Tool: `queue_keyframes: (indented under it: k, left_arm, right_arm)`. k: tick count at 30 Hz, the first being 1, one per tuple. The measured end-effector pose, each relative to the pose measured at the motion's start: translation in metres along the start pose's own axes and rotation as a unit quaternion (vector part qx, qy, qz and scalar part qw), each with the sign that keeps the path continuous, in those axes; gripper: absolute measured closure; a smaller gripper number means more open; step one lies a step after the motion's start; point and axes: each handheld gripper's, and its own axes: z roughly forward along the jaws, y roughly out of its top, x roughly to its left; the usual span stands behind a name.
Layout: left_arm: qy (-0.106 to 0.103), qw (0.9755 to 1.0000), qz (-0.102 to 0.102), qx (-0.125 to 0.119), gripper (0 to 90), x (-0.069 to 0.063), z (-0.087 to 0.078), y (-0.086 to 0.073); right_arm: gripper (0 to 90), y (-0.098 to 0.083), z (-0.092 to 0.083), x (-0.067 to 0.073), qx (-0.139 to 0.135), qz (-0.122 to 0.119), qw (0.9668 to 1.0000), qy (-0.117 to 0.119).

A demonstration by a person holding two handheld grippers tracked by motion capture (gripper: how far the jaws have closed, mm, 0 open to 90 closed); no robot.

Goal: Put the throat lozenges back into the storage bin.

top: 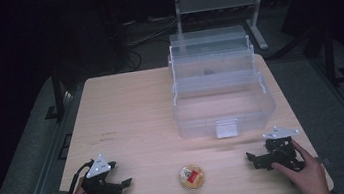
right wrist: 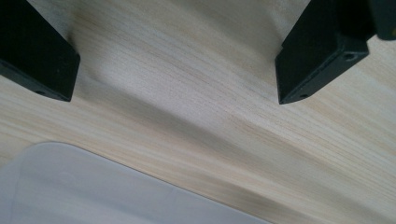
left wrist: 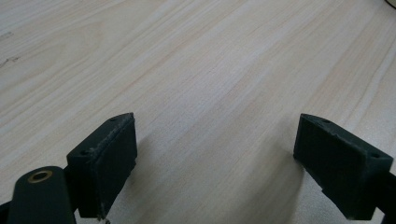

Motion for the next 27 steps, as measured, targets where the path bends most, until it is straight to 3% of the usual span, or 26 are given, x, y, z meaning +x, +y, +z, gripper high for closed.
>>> queue_keyframes:
  k: [13, 27]
  left_arm:
    - [-0.003, 1.0, 0.003, 0.0, 13.5, 0.001, -0.001, 0.0]
    - [-0.017, 0.9993, 0.0, 0.032, 14.5, -0.004, -0.005, 0.016]
  right_arm:
    - [0.0, 0.0, 0.0, 0.0, 0.0, 0.0, 1.0, 0.0]
    - [0.0, 0.0, 0.0, 0.0, 0.0, 0.0, 1.0, 0.0]
